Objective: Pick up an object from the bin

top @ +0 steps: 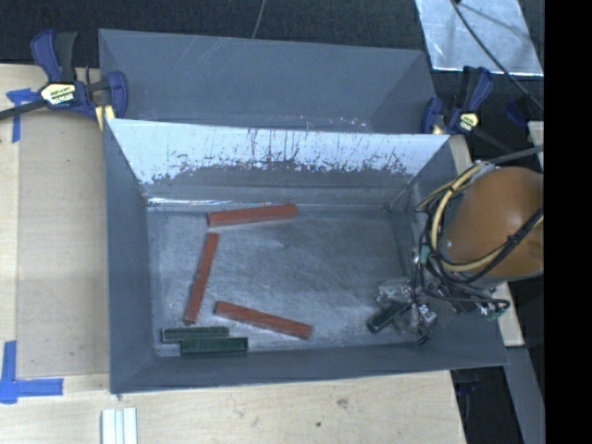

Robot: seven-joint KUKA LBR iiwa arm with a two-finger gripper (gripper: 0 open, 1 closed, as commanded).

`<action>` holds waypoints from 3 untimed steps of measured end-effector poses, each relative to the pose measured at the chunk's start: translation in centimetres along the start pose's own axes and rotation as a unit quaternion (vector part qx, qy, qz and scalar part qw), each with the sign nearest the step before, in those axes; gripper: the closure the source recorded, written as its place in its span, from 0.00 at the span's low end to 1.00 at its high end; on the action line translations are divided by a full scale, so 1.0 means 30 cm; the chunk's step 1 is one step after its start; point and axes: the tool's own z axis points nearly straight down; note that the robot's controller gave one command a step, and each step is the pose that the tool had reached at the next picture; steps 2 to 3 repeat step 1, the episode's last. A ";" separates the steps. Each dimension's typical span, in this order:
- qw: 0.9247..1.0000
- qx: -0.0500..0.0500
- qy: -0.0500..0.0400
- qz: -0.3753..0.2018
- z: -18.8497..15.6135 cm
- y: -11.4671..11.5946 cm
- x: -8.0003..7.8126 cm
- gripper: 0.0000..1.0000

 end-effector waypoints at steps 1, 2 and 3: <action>1.000 0.000 0.001 0.009 -0.471 0.177 -0.170 1.00; 1.000 0.000 0.001 0.009 -0.471 0.177 -0.170 1.00; 1.000 0.000 0.001 0.009 -0.471 0.177 -0.170 1.00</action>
Offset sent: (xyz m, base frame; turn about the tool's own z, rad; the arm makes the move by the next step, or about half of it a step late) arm 0.0000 0.0000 0.0000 0.0000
